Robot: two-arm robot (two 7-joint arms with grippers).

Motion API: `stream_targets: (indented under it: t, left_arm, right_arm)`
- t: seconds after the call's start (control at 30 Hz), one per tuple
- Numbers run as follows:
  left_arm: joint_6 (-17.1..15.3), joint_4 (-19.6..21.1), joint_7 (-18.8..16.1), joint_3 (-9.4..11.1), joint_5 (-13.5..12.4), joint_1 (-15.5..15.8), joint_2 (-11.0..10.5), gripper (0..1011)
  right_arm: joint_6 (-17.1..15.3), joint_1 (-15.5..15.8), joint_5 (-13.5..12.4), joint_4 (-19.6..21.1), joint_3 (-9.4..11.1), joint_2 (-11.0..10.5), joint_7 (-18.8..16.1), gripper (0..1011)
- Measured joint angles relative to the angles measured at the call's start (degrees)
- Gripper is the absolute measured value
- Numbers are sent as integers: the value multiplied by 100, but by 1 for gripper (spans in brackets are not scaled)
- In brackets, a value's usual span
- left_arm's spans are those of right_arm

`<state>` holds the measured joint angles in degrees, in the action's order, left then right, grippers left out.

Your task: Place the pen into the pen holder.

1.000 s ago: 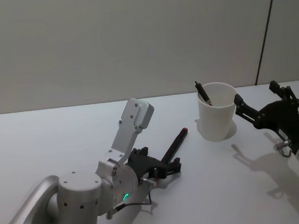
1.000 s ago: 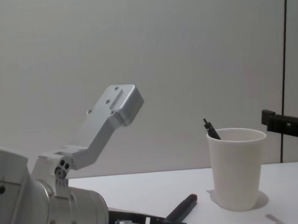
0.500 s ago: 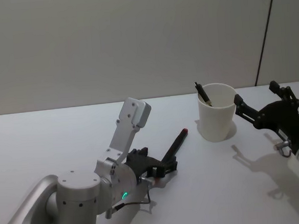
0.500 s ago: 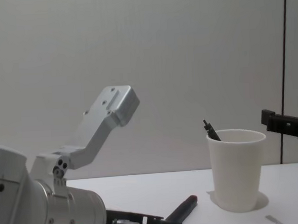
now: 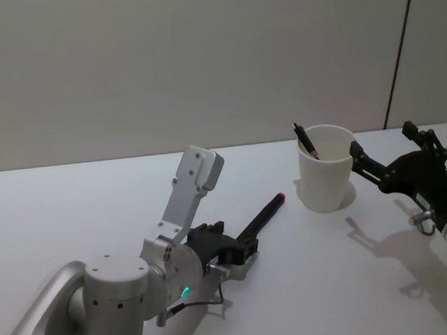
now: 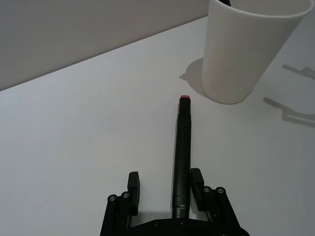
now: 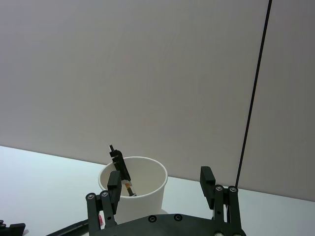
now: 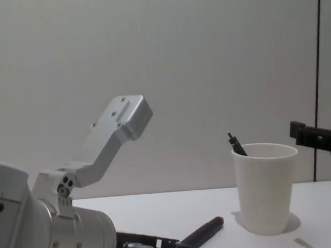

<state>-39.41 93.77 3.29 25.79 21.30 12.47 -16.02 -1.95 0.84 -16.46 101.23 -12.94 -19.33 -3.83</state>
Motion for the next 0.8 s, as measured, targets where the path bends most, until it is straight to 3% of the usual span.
stream_targets:
  t: [0.8]
  left_arm:
    - [55, 26, 267, 27, -255, -9, -37, 485]
  right_arm:
    - [0, 0, 0, 0, 0, 0, 0, 1001]
